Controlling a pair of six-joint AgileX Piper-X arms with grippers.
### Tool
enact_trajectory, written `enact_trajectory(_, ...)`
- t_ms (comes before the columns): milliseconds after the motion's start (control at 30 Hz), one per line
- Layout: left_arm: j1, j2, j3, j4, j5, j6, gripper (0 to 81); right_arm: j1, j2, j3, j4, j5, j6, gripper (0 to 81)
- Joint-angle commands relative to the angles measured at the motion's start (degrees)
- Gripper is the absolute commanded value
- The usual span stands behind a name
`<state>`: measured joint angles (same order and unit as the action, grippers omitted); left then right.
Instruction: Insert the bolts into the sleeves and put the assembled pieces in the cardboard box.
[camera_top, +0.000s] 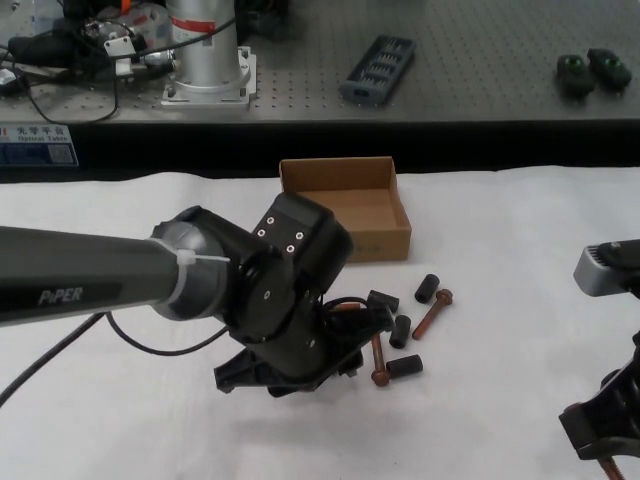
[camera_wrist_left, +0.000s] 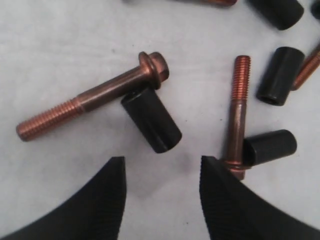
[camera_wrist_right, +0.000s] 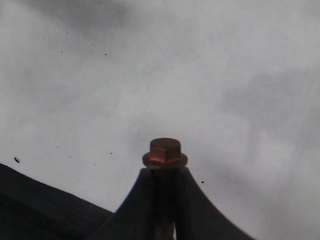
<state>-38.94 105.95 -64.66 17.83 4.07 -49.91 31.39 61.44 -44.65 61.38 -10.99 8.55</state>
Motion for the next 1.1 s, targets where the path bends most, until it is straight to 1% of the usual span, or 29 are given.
enact_trajectory(0,-0.2,0.1,-0.6,-0.4,-0.9,-0.6,30.5,-0.1,-0.8,-0.1,0.3,-1.2,-0.8,2.8)
enact_trajectory(67,-0.2,0.1,-0.6,-1.0,-1.1,-0.6,28.5,-0.1,-0.8,-0.1,0.1,-1.6,-0.8,2.8)
enact_trajectory(233,-0.2,0.6,-0.6,-4.6,-1.0,-0.6,28.5,-0.1,-0.8,-0.1,0.1,-1.6,-0.8,2.8)
enact_trajectory(433,-0.2,2.2,-0.7,-4.6,1.3,-1.5,28.5,-0.1,-0.8,-0.1,0.1,-1.6,-0.8,2.8)
enact_trajectory(833,-0.2,2.5,-0.7,-4.6,1.6,-1.0,28.5,-0.1,-0.8,-0.1,0.1,-1.6,-0.8,2.8)
enact_trajectory(1000,0.3,1.9,-0.7,-3.5,7.8,2.1,28.5,-0.1,-0.8,-0.1,0.1,-1.6,-0.8,2.8)
enact_trajectory(1067,0.5,1.1,-0.7,-1.8,8.3,4.7,28.5,-0.1,-0.8,-0.1,0.1,-1.6,-0.8,2.8)
